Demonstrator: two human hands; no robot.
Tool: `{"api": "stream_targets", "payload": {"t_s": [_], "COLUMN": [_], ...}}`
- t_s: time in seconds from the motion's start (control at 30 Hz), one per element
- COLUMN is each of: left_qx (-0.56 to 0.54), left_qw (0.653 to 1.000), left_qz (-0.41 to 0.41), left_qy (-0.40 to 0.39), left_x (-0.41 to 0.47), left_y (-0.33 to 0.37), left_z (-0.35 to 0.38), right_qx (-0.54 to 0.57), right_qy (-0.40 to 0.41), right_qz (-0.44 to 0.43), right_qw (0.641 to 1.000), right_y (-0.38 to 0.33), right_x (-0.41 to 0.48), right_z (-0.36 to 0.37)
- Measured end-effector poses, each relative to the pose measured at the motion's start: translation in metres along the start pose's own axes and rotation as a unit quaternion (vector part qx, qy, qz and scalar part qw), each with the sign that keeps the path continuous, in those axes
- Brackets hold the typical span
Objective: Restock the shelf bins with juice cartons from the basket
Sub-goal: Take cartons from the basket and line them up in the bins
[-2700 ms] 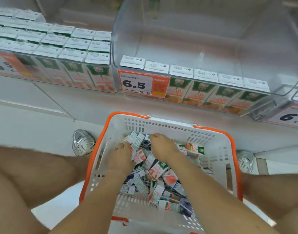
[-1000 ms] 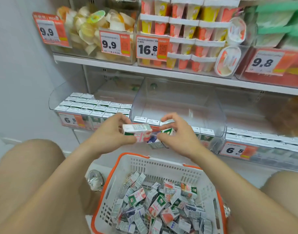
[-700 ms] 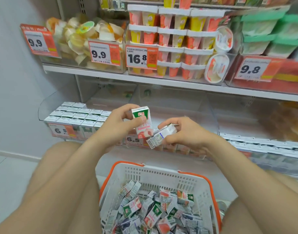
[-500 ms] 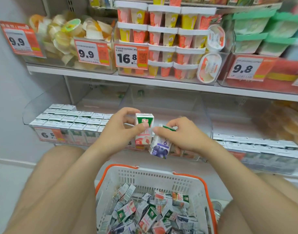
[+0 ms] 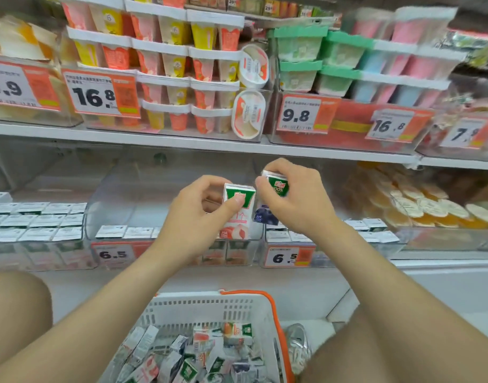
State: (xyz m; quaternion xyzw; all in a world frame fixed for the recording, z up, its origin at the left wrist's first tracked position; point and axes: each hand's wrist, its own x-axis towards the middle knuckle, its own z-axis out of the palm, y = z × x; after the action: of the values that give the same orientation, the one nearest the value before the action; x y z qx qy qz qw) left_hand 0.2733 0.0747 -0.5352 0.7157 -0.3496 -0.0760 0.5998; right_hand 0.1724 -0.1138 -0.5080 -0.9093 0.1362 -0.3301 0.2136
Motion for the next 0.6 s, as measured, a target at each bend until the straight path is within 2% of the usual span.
{"api": "stream_targets", "payload": {"t_s": [0.1,0.2,0.33,0.43,0.53,0.6], "left_qx": [0.006,0.011,0.009,-0.007,-0.012,-0.016], "left_qw": [1.0,1.0,1.0,1.0,0.999,0.999], "left_qz": [0.003,0.006,-0.004,-0.023,-0.037,-0.038], "left_qy": [0.013,0.012,0.009,0.017,0.02,0.017], "left_x": [0.007,0.008,0.004,0.001,0.001,0.002], "left_y": [0.003,-0.003,-0.018,-0.029,-0.037,-0.039], "left_z": [0.026,0.036,0.031,0.027,0.024,0.022], "right_qx": [-0.009,-0.047,-0.124,-0.128,-0.131,-0.125], "right_qy": [0.05,0.031,-0.104,-0.216,-0.335,-0.381], "right_qz": [0.004,0.027,0.077,0.1,0.139,0.161], "right_qw": [0.999,0.998,0.984,0.963,0.923,0.902], "right_y": [0.026,0.051,0.067,0.065,0.069,0.07], "right_x": [0.0,0.008,0.021,0.026,0.031,0.033], "right_z": [-0.006,-0.003,0.019,0.032,0.037,0.038]}}
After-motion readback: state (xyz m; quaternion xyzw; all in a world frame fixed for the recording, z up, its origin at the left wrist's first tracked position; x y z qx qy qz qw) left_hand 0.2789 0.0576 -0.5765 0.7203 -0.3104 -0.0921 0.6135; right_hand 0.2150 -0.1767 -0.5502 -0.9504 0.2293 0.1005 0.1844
